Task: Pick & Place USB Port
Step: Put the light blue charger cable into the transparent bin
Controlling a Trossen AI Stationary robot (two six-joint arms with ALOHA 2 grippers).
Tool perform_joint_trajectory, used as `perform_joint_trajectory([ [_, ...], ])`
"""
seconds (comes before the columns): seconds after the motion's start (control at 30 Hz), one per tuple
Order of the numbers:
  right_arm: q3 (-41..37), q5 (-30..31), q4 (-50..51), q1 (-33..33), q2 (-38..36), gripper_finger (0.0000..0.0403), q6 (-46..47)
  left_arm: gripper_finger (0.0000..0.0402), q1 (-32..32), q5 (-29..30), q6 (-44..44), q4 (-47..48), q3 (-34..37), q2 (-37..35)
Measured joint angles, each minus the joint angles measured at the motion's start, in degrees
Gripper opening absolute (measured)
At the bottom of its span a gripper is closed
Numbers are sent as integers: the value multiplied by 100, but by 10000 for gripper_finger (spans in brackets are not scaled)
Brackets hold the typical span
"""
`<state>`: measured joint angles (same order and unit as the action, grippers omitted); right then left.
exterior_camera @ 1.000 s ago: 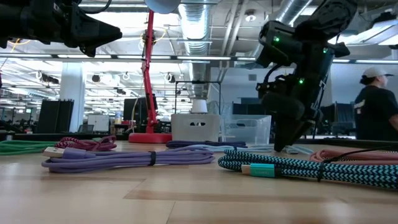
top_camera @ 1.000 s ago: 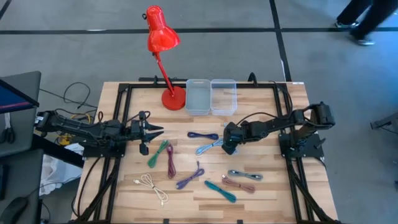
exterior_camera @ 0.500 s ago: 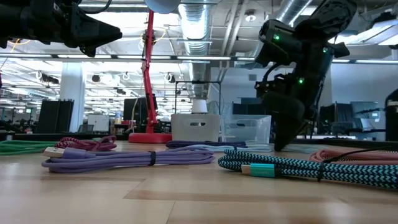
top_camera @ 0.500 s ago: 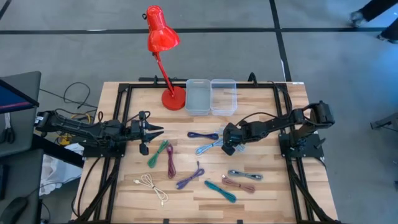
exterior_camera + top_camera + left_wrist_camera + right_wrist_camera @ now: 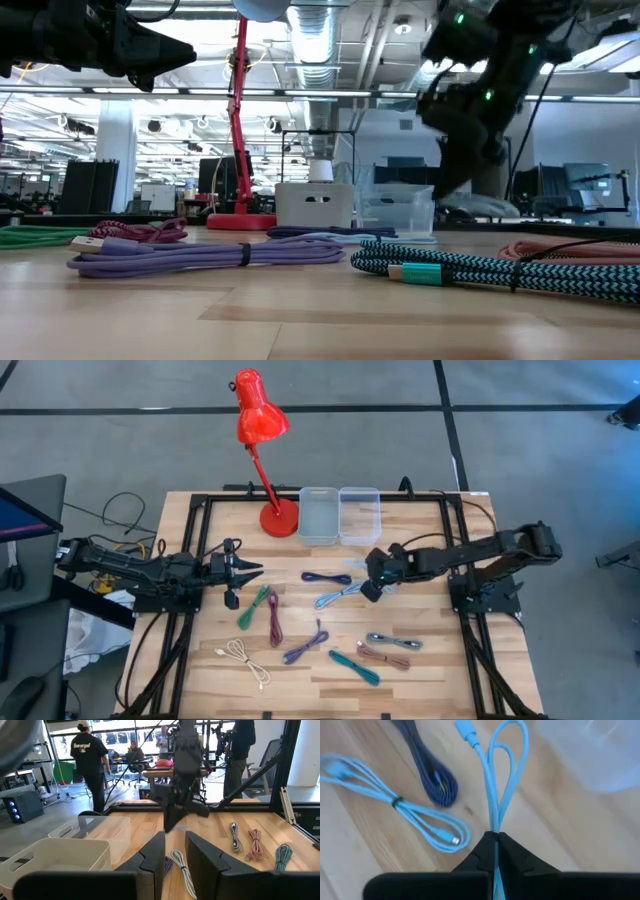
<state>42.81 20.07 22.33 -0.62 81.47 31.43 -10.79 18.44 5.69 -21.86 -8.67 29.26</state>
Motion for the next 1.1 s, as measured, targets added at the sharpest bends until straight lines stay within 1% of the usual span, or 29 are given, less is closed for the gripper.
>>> perform_joint_trajectory([
  [0.17,2,242,-2,147,-640,1,-170,76,-1,0,-1,0,0,0],
  [0.33,9,305,-57,495,-1164,1,-448,76,-1,-1,-4,-1,0,0],
  [0.47,11,292,-233,881,-1387,1,-726,76,-2,0,-6,-1,0,0],
  [0.57,13,212,-510,1177,-1390,0,-967,76,-2,0,-17,-1,0,0],
  [0.73,13,-178,-953,1663,-1209,0,-1267,76,0,0,-17,-3,0,0],
  [0.87,19,-271,-1295,1983,-1057,0,-1481,76,-1,0,-17,-3,0,0],
  [1.1,20,-790,-1822,2571,-691,0,-1600,76,-2,0,-17,-3,0,2],
])
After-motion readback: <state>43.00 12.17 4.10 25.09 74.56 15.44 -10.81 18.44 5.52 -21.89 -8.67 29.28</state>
